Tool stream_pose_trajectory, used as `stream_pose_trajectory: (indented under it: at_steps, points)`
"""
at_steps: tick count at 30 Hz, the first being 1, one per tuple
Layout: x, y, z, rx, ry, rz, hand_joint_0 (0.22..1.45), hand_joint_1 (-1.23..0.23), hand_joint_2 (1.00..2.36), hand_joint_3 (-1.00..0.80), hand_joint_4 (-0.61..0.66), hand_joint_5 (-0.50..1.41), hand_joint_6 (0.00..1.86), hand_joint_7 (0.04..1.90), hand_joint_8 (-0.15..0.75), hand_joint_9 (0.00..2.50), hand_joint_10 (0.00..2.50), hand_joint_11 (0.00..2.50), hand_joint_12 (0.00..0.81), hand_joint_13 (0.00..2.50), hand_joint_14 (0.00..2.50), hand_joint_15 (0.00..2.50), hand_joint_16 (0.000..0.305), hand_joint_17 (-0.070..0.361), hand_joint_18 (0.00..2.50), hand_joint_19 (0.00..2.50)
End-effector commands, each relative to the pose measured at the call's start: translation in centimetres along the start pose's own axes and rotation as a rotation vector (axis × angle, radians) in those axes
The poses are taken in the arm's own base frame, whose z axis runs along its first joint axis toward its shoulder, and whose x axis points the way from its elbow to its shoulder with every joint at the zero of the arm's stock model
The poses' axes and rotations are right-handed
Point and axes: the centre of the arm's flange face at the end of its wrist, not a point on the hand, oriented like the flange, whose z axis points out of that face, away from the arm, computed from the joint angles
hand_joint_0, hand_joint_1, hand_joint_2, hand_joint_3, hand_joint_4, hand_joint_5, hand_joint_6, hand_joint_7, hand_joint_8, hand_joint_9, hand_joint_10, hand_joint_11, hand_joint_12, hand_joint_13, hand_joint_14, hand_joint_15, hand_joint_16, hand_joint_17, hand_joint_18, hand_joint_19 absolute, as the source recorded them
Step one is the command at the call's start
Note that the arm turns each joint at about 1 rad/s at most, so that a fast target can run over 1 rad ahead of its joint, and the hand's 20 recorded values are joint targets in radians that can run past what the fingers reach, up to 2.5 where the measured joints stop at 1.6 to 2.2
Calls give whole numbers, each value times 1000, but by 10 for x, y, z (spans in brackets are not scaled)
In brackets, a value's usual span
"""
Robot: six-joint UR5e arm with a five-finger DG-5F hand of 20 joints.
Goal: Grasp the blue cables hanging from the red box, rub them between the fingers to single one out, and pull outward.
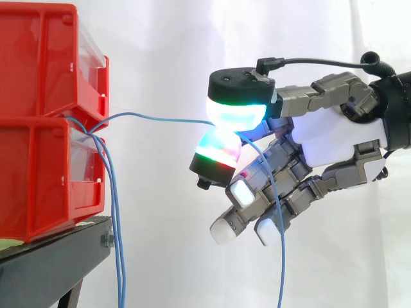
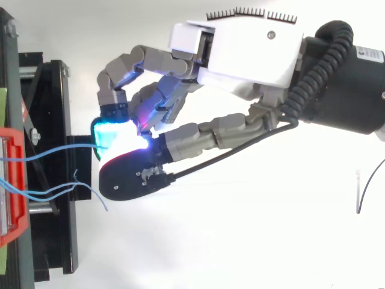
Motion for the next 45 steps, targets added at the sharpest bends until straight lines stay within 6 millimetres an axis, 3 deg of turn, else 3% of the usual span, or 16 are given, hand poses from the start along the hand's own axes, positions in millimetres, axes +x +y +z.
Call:
stream_pose_trajectory:
  at_steps: [1, 45]
  points:
    - [0, 0, 0, 0, 0, 0, 606, -812, 1020, -91, 37, -118, 863, 1179, 296, 1015, 14, 727, 409, 648, 12, 384, 59, 132, 794, 527]
    - [0, 0, 0, 0, 0, 0, 606, -809, 1020, -101, 32, -121, 862, 1177, 300, 1033, 16, 747, 412, 656, 12, 393, 59, 133, 794, 538]
